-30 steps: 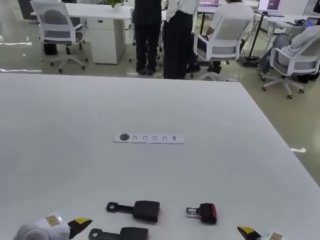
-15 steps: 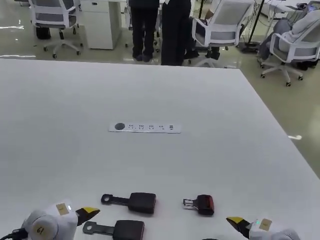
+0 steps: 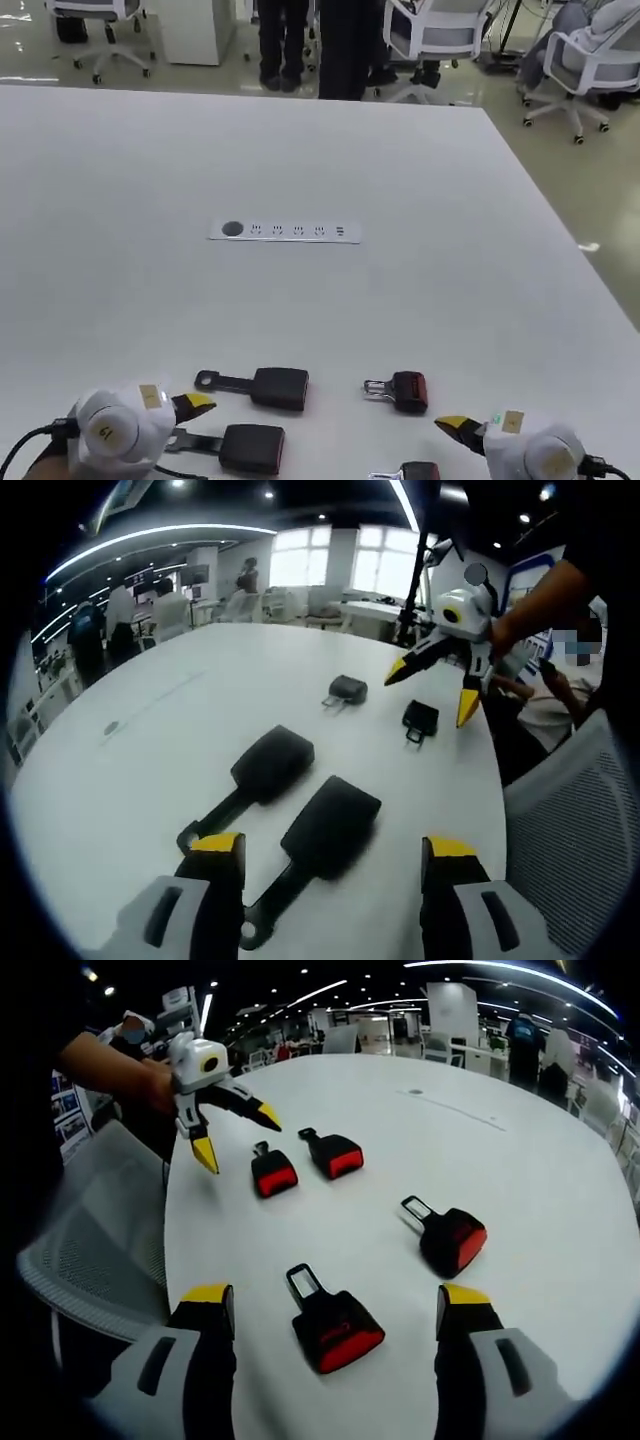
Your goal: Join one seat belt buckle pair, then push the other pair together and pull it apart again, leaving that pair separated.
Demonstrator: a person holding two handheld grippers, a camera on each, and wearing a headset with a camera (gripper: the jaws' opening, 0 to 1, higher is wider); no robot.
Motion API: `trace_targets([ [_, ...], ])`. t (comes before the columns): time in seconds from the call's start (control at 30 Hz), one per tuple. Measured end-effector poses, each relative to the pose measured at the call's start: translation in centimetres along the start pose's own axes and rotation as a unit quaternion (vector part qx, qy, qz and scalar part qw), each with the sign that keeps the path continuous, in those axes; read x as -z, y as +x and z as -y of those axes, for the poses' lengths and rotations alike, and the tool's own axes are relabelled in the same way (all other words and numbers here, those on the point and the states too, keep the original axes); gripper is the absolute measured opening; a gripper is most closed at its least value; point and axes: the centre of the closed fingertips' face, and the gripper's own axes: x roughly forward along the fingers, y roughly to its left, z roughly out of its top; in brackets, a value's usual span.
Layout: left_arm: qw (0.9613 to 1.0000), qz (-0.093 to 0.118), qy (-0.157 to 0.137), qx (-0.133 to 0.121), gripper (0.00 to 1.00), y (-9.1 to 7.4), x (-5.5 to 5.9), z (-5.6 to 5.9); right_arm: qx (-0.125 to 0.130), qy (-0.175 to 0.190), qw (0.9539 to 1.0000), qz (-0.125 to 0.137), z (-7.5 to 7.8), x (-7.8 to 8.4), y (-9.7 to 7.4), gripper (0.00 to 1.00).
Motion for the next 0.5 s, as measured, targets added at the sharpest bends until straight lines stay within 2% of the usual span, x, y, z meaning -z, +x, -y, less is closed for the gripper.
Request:
trace_targets([
  [0.1,0.9999,-0.006,0.01,0.01,0.72,0.6,-0.4,0.1,-0.015,-0.006,0.9998,-0.01,0.0,0.5,0.4,0.82],
  [0.2,0.9993,-0.019,0.026,0.02,0.7,0.9,-0.2,0.3,-0.03,-0.009,0.9994,-0.017,0.0,0.9,0.8,0.8],
  [0.37,0.9985,-0.023,0.038,0.032,0.66,1.4,-0.2,0.4,-0.049,-0.022,0.998,-0.032,0.3,1.6,1.3,0.77],
  [0.43,0.9977,-0.032,0.046,0.037,0.65,1.6,0.1,0.3,-0.057,-0.025,0.9973,-0.038,0.3,1.9,1.3,0.74],
  [0.5,0.9971,-0.036,0.051,0.043,0.65,1.7,0.0,0.4,-0.063,-0.027,0.9967,-0.043,0.4,2.1,1.3,0.72],
])
